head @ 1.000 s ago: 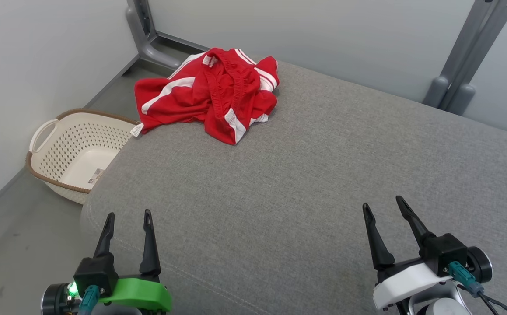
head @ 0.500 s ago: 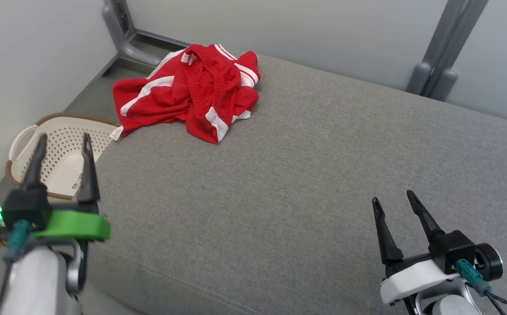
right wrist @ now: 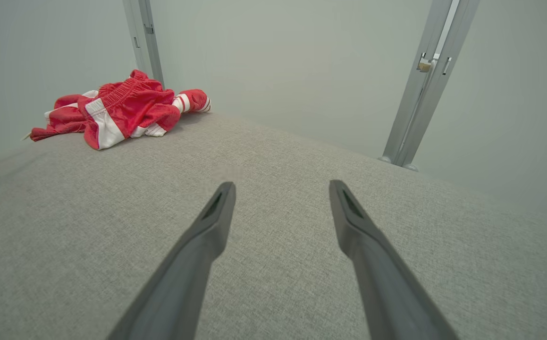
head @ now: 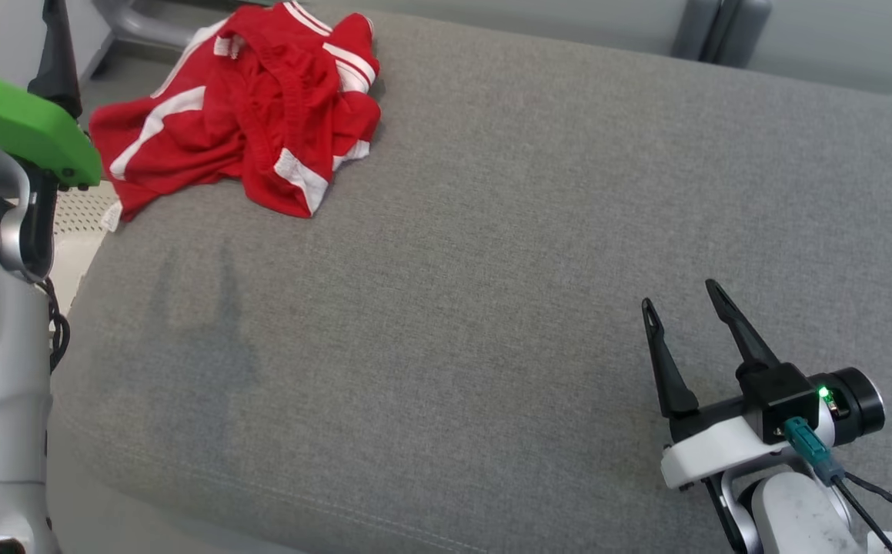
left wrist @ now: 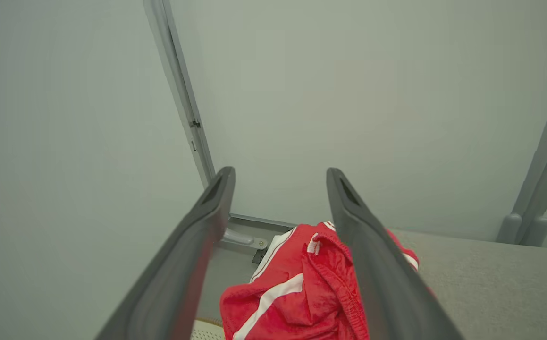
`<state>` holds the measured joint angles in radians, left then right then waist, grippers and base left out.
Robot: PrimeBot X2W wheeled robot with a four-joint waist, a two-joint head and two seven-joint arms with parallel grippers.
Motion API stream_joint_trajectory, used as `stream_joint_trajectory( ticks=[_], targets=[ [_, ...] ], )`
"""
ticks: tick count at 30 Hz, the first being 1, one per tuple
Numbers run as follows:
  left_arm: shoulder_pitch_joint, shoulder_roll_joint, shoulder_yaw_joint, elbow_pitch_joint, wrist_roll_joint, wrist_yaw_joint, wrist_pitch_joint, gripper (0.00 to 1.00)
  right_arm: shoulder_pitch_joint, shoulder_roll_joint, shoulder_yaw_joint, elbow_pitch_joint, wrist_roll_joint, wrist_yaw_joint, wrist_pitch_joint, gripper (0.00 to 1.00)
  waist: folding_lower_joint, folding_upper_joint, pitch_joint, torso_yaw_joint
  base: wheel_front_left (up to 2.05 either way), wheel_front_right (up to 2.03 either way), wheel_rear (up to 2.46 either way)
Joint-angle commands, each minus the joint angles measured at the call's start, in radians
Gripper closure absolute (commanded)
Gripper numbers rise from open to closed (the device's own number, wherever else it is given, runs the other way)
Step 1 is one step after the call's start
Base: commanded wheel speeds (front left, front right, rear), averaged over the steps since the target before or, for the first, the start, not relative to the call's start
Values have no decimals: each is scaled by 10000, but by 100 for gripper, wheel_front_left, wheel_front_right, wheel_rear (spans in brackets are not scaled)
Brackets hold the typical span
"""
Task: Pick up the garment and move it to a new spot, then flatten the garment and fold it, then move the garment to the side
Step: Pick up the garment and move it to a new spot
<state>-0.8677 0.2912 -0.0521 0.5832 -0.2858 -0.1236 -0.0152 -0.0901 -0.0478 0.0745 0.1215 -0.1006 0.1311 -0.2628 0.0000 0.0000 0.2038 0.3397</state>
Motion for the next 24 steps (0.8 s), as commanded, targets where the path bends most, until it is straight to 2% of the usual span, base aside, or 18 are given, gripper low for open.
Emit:
stream_joint_trajectory(
  ticks=[1, 6, 14, 18, 19, 20, 22, 23, 24],
  targets=[
    [-319, 37, -157, 432, -51, -50, 128, 0, -212, -45, -20, -76, -126, -6, -32, 0, 0, 0, 1039, -603, 0, 0, 0],
    [-781, -94, -1161, 1938, -149, -69, 318, 0, -477, -45, -66, -114, -568, -6, -32, 0, 0, 0, 1678, -782, 0, 0, 0],
    [-587, -458, -2949, 3059, -1975, -64, 644, 0, -594, -41, -158, -177, -938, -6, -32, 0, 0, 0, 2289, -861, 0, 0, 0],
    [-565, -181, -3674, 3386, -2596, -64, 860, 1, -585, -41, -188, -163, -985, -6, -31, 0, 0, 0, 2398, -879, 0, 0, 0],
    [-576, -181, -3795, 3450, -2721, -64, 880, 12, -582, -38, -174, -151, -980, -6, -31, 0, 0, 0, 2408, -888, 0, 0, 0],
    [-584, -178, -3931, 3518, -2922, -66, 913, 39, -581, -41, -163, -136, -969, -6, -31, 0, 0, 0, 2411, -898, 0, 0, 0],
    [-641, -76, -4127, 3650, -3172, -66, 913, 76, -579, -42, -158, -96, -937, -6, -31, 0, 0, 0, 2391, -909, 0, 0, 0],
    [-667, -11, -4240, 3707, -3227, -65, 870, 100, -582, -42, -149, -78, -911, -6, -31, 0, 0, 0, 2371, -914, 0, 0, 0],
    [-694, 52, -4343, 3749, -3347, -65, 820, 100, -587, -36, -127, -53, -874, -6, -31, 0, 0, 0, 2341, -924, 0, 0, 0]
  ],
)
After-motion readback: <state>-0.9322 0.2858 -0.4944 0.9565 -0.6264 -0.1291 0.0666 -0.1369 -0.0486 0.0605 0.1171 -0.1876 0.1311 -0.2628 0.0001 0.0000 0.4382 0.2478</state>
